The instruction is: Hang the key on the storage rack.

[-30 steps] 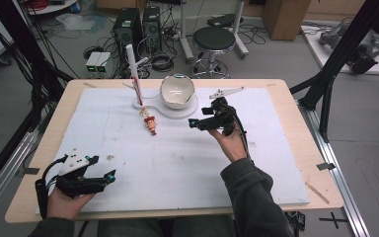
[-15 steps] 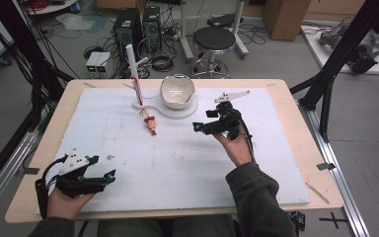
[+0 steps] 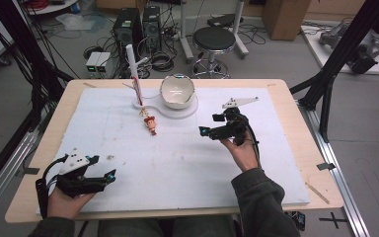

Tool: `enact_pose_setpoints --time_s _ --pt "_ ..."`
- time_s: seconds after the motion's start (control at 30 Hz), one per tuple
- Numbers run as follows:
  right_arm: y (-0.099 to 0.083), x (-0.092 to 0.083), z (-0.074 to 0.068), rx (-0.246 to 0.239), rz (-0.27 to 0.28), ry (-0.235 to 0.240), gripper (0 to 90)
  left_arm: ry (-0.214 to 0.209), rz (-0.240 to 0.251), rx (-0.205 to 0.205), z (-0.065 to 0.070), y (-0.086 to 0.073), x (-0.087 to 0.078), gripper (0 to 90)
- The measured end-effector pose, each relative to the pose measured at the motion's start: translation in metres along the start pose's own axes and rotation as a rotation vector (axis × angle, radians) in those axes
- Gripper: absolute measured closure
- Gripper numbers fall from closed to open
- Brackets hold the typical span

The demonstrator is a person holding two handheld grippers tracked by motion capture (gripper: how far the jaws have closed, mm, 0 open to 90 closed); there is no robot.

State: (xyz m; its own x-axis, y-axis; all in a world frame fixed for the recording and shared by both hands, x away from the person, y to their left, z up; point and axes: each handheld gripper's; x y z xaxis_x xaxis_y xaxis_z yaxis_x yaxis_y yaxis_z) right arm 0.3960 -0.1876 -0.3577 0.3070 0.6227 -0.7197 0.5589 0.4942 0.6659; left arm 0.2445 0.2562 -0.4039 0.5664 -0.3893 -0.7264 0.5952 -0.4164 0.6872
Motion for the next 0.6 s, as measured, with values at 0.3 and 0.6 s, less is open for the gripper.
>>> enact_pose_setpoints --time_s 0.3,0.6 --pt "-0.009 -0.005 -0.002 -0.004 -0.007 -0.003 13.7 0.000 -0.002 0.005 0.000 0.001 0.000 22.9" --pt "-0.017 -0.009 -0.005 -0.013 0.004 -0.011 12.9 0.000 -0.001 0.003 0.000 0.001 0.000 22.9"
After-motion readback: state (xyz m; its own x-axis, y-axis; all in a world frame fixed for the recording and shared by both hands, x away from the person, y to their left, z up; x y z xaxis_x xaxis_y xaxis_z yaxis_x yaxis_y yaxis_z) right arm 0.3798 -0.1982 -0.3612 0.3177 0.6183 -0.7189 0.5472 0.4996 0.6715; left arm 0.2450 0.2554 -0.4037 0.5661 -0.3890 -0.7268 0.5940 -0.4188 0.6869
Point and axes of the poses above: each handheld gripper's, and its own axes: x roughly forward along the jaws, y roughly out of its top, z roughly to its right, and after that the axes turned 15 degrees about -z, right-handed
